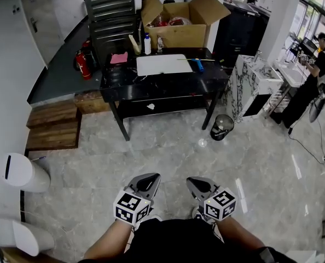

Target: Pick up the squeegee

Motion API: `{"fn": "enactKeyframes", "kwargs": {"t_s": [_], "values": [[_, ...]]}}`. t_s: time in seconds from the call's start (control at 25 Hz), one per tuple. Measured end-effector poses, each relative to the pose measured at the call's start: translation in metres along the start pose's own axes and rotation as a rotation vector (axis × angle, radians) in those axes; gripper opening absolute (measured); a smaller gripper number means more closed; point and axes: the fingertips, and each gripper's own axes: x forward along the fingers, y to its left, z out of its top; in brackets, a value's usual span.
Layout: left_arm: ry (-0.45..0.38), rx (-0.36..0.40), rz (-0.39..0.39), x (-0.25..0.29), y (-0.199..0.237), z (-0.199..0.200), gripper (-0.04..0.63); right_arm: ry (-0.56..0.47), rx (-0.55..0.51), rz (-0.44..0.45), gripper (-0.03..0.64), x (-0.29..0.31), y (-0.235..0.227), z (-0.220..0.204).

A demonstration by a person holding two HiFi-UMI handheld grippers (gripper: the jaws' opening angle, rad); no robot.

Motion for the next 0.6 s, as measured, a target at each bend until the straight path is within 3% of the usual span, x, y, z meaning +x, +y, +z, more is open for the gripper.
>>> {"fn": "enactKeyframes", "kwargs": {"t_s": [0.6], "values": [[0.022,-0.051,-0.032,-0.017,0.036,-0.016,0.017,0.025,0.035,-0.046,0.009,0.028,0.018,-0.004]]}}
